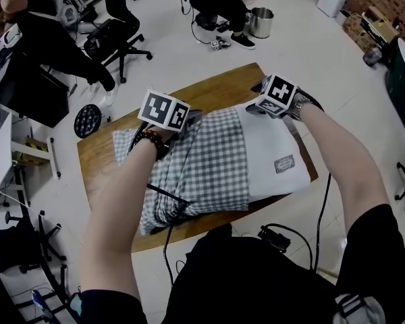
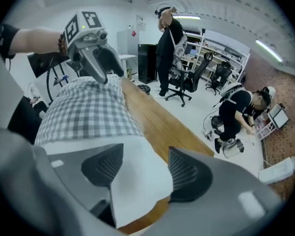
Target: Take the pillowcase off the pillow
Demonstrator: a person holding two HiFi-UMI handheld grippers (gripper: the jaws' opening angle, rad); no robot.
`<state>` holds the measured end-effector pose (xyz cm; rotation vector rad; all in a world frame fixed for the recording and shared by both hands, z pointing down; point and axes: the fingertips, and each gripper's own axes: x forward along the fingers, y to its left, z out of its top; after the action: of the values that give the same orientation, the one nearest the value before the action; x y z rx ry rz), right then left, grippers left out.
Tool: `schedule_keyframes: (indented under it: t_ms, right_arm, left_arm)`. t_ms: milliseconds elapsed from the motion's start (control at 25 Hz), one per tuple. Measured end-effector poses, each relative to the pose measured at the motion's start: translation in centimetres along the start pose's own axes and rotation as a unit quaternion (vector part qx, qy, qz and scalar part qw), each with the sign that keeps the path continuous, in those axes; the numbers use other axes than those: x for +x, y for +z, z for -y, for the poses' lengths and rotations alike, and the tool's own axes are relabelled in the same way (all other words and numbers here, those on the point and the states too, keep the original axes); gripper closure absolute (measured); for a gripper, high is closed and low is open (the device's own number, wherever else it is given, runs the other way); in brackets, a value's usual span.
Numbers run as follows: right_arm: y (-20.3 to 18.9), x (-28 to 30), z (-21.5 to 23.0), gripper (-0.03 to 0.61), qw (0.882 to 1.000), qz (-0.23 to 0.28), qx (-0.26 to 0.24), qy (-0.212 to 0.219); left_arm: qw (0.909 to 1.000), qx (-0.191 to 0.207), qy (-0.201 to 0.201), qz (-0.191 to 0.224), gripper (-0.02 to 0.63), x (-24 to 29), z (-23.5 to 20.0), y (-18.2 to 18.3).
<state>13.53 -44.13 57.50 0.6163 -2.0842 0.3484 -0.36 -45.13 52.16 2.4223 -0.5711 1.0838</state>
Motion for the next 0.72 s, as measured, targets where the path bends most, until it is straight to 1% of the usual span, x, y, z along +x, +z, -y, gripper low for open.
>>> schedule_keyframes:
  t_ms: [120,200,400,520,560,640,680,720]
  right_arm:
    - [1.2,0.8,1.9,0.291,0.999,-0.007,0.024,0.021]
    - [1.2,1.9,2.4,0.288,0.998,-0.02,0.033,0.043]
    - [-0.3,4.9,1.6,0.278,0.992,-0.057,0.038,0.107]
    - [-1.4,6.5,0.8,0.279,0.987,-0.079,0.039,0.134]
    - [-1.8,7.0,0.7,0.281,0.986,-0.086,0.038,0.138]
    - [-2.6,7.9,0.6,0.287,0.984,-0.1,0.039,0.144]
    - [-2.8,8.4,0.6,0.303,0.982,-0.106,0.044,0.15]
    - [-3.0,8.8,0.4,0.334,0.98,-0.112,0.051,0.157]
  left_arm:
    - [0.9995,-0.002,-0.019,-0.026,0.353,1.7,-1.7,-0.1]
    - [0.9987,-0.003,-0.028,-0.042,0.348,2.8,-2.5,-0.5]
    - [0.9957,0.0,-0.041,-0.083,0.345,5.5,-3.1,-2.5]
    - [0.9936,-0.001,-0.05,-0.101,0.348,6.7,-3.1,-3.7]
    - [0.9931,-0.002,-0.053,-0.105,0.36,6.9,-3.0,-3.9]
    - [0.9925,-0.004,-0.056,-0.109,0.412,7.2,-3.0,-4.1]
    - [0.9925,-0.002,-0.054,-0.109,0.441,7.3,-3.3,-4.0]
    - [0.9927,0.002,-0.05,-0.11,0.483,7.2,-3.6,-4.0]
